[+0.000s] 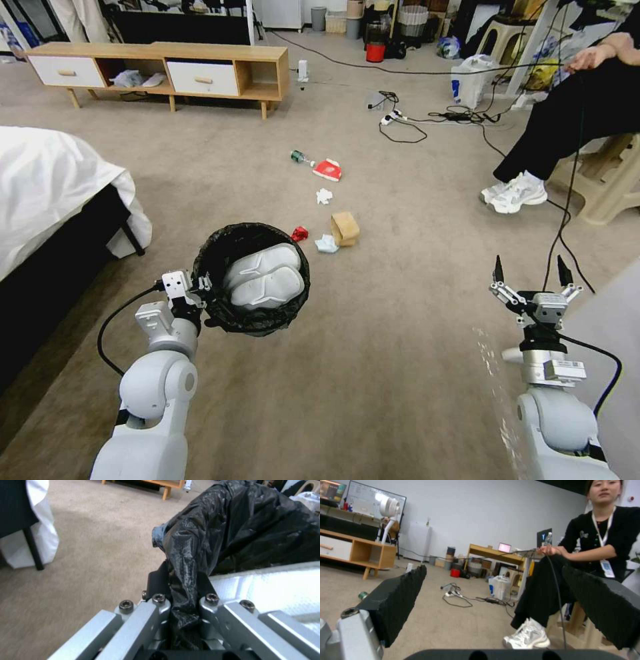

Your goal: Pick up the trash bin and place the garbage on the floor into it.

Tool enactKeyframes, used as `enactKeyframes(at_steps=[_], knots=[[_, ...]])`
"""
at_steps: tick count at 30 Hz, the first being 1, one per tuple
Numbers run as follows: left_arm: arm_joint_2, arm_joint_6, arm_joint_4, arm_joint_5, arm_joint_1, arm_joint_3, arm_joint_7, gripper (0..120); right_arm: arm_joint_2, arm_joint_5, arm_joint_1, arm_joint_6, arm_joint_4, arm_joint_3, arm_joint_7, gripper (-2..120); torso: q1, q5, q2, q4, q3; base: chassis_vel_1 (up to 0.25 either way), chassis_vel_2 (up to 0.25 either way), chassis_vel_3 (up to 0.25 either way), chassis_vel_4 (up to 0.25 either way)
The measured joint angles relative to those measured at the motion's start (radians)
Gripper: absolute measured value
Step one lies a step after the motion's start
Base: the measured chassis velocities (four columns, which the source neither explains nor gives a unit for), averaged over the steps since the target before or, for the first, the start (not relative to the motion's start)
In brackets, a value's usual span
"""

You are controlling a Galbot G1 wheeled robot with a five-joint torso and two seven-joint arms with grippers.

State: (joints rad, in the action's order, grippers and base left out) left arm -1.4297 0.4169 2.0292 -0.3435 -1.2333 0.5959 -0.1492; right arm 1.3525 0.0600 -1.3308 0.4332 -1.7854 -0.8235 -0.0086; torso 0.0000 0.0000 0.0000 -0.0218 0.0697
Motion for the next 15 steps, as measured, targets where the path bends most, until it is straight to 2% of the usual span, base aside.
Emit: enactKeyframes(at_steps=[15], knots=[[0.0, 0.001, 0.013, 0.001, -0.01, 0.001, 0.0, 4, 0.003, 0.0, -0.006, 0.002, -0.013, -0.002, -0.001, 100, 0.0, 0.0, 0.0, 0.0, 0.0, -0.234, 0.239, 0.234, -0.242]])
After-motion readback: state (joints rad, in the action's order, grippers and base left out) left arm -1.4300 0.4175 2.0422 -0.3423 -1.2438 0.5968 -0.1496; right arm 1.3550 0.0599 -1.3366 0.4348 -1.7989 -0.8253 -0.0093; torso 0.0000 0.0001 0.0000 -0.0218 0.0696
